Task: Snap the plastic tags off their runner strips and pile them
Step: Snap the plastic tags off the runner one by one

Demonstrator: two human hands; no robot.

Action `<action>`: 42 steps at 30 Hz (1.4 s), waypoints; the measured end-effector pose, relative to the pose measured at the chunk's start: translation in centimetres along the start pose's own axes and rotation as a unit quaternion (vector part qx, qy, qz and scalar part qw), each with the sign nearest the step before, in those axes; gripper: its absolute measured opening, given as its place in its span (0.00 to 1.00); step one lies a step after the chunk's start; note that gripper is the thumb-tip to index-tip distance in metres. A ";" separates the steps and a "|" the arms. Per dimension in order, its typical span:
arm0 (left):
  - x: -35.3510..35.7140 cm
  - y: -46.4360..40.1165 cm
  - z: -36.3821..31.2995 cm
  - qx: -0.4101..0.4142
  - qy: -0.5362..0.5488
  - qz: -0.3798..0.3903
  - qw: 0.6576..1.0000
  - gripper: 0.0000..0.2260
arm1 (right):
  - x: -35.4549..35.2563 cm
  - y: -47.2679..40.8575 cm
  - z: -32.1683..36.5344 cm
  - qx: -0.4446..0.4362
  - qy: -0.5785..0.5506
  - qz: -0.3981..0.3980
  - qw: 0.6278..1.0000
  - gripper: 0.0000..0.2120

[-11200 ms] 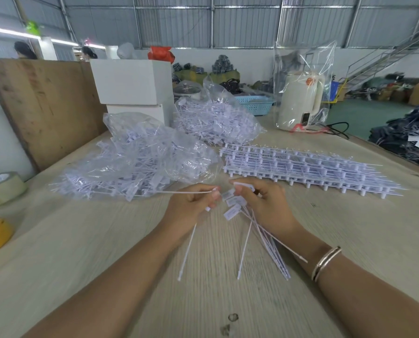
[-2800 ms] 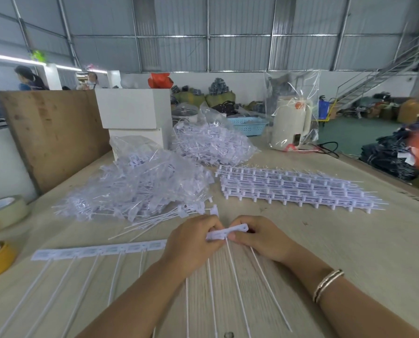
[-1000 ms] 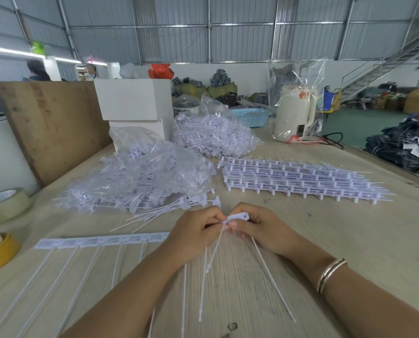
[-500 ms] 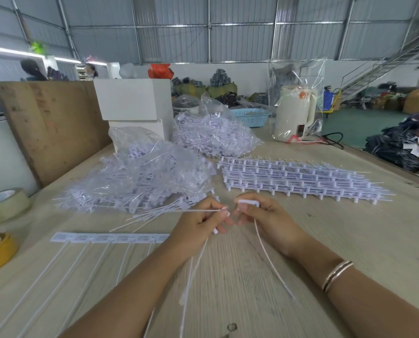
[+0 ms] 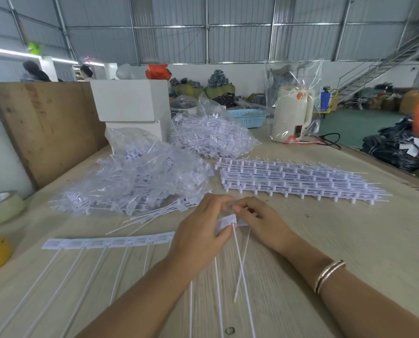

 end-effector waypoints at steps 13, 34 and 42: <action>0.4 0.1 -0.2 0.000 -0.051 0.059 0.997 0.14 | 1.2 0.7 0.8 -0.003 -0.063 0.063 0.996 0.09; -0.2 0.3 0.4 -0.090 -0.111 0.144 0.979 0.14 | 1.0 0.6 0.6 0.047 -0.187 0.068 0.979 0.13; -0.4 0.4 0.7 -0.066 -0.096 0.133 0.984 0.08 | 0.7 0.4 0.3 0.056 -0.201 0.064 0.976 0.13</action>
Point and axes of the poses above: each hand's wrist, its own y-axis away from the middle knuckle, its own x-axis out of the palm, z = x × y, the point moved 3 cm from there along -y, towards the middle knuckle, and after that the axes turned 4 degrees about z, right-handed, at the moved point
